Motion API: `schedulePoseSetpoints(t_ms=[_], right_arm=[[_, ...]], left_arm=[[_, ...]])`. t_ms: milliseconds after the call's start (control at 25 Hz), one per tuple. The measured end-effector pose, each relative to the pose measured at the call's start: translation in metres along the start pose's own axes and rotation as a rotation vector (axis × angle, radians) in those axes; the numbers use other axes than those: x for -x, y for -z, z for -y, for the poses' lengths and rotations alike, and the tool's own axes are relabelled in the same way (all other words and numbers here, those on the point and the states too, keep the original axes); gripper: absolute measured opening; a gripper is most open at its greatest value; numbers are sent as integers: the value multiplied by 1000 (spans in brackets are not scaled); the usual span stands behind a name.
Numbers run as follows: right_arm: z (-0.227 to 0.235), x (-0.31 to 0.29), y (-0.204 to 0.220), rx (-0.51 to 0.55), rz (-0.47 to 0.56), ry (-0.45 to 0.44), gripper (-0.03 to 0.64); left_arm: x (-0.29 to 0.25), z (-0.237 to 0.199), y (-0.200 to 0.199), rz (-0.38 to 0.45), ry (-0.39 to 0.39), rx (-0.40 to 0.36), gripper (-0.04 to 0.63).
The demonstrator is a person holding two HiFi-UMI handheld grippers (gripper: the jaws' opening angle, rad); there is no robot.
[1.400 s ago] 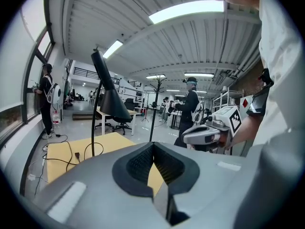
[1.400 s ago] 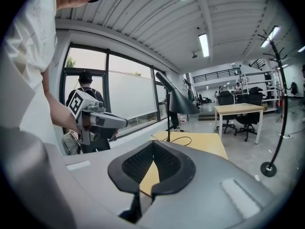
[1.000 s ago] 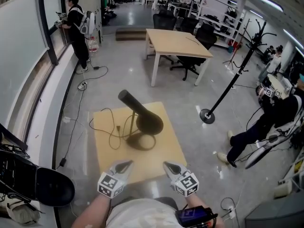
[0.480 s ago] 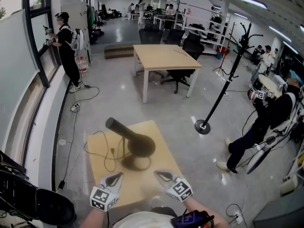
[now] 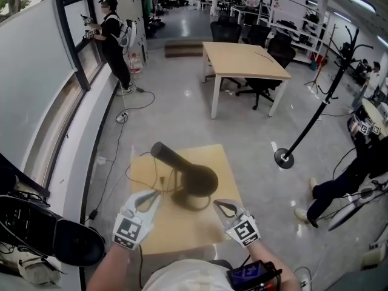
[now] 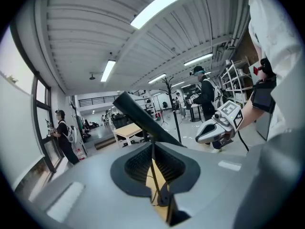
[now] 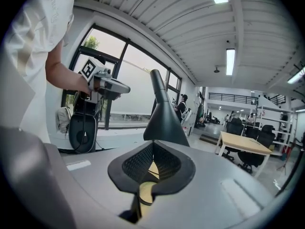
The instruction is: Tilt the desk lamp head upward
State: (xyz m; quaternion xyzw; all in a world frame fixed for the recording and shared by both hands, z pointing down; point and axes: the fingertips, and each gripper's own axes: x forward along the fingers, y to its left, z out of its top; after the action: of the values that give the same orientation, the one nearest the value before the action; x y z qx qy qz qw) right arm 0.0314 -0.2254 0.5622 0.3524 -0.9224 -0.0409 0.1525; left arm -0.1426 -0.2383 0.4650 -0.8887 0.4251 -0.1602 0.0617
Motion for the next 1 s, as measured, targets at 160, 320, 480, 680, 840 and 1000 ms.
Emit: schedulePoseSetpoints(t_ms=[160,320,480,680,840,1000], right_arm=[[8,-9,0,35,-5,-12,15],[11,-10,1,41,13,-24,15],[17,-6,6,24,17,-21,15],[25,-1,13,-2,15,-17,15],[21,-4,17,2,0,-42,17],[21,-2,18,-5,-1,-45,17]], left_arm=[[-4,-26,-38,10,5,-11,66],[-6,-52,-75,46,52,80,138],[-21,-70,-97,17,107,86,236],[-50,-79,-117,-35,257,53,287],[-65,-76,-107,-113,415,49,304],[-70,-70,-106,-132,498,25,302]])
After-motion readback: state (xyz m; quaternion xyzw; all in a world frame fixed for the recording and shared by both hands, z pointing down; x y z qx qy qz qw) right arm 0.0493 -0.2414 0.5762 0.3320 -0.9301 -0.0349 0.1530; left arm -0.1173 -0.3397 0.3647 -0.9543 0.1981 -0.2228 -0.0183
